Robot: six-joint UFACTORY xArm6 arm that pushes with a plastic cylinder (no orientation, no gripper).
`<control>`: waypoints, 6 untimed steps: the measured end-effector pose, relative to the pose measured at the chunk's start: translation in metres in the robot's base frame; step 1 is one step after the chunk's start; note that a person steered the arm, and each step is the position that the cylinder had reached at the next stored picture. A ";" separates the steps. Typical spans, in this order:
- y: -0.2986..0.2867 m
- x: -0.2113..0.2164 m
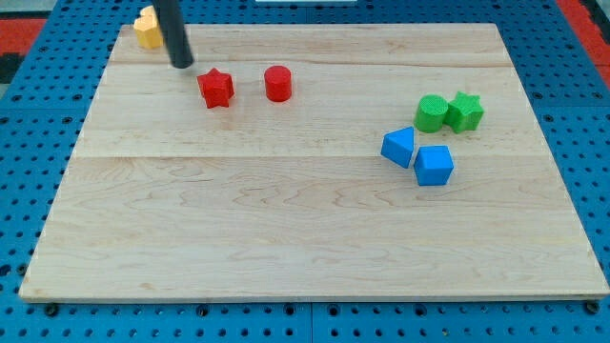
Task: Push the red circle a bit down
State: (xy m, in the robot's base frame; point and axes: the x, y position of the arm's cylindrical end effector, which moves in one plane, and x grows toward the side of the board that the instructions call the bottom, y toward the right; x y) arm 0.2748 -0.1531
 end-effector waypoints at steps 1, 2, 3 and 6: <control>0.050 -0.002; 0.104 -0.009; 0.137 -0.007; 0.145 0.036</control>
